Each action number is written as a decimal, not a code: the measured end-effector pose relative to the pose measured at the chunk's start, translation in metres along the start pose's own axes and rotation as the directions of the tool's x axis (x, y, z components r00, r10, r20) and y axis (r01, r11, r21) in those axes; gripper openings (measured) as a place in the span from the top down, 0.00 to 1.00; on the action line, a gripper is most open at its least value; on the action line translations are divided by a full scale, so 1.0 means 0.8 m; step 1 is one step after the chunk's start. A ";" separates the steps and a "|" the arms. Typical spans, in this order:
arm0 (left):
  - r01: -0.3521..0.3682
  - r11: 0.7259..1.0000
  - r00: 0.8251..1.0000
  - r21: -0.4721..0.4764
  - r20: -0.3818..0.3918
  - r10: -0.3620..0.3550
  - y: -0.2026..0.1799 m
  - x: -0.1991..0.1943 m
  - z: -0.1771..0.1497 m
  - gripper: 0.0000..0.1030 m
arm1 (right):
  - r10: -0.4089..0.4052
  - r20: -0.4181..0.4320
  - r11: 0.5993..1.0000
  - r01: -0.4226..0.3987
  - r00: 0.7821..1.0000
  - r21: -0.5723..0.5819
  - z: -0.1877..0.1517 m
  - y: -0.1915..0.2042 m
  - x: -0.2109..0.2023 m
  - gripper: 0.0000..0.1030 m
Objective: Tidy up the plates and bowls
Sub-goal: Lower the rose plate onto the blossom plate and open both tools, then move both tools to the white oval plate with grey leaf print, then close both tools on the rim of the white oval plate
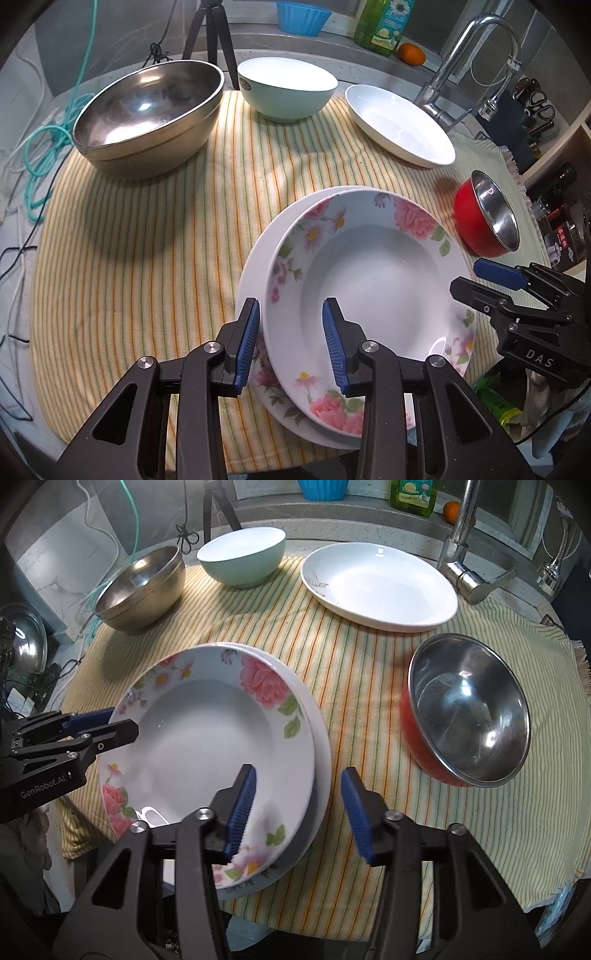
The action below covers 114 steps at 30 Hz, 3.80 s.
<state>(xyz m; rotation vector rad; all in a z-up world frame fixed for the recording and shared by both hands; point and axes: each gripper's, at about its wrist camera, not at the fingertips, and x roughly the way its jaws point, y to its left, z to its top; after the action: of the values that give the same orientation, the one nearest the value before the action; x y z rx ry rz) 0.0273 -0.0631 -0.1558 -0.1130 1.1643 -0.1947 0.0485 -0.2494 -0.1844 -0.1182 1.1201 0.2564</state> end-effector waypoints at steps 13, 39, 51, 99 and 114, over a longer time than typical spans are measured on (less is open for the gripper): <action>0.094 0.991 0.994 -0.098 0.058 -0.089 0.006 -0.017 0.028 0.49 | 0.090 0.139 0.994 -0.096 0.986 0.041 0.021 -0.030 -0.050 0.34; 0.228 0.961 0.971 -0.160 0.108 -0.212 -0.061 0.042 0.132 0.49 | 0.125 0.205 0.963 -0.168 0.971 0.211 0.128 -0.237 -0.042 0.32; 0.212 0.948 0.976 -0.236 0.098 -0.194 -0.067 0.091 0.173 0.51 | 0.190 0.138 0.965 -0.211 0.972 0.156 0.188 -0.260 0.024 0.46; 0.163 0.974 0.985 -0.159 0.075 -0.153 -0.084 0.126 0.203 0.74 | 0.187 0.065 0.975 -0.193 0.980 0.106 0.224 -0.246 0.080 0.90; 0.201 0.973 0.971 -0.115 0.152 -0.183 -0.071 0.062 0.188 0.74 | 0.199 0.130 0.970 -0.214 0.971 0.114 0.209 -0.226 0.019 0.90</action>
<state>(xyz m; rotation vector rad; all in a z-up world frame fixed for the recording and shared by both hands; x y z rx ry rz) 0.1793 -0.1309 -0.1302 -0.3501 1.0240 -0.2781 0.2484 -0.3846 -0.1318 0.1269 1.0290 0.3726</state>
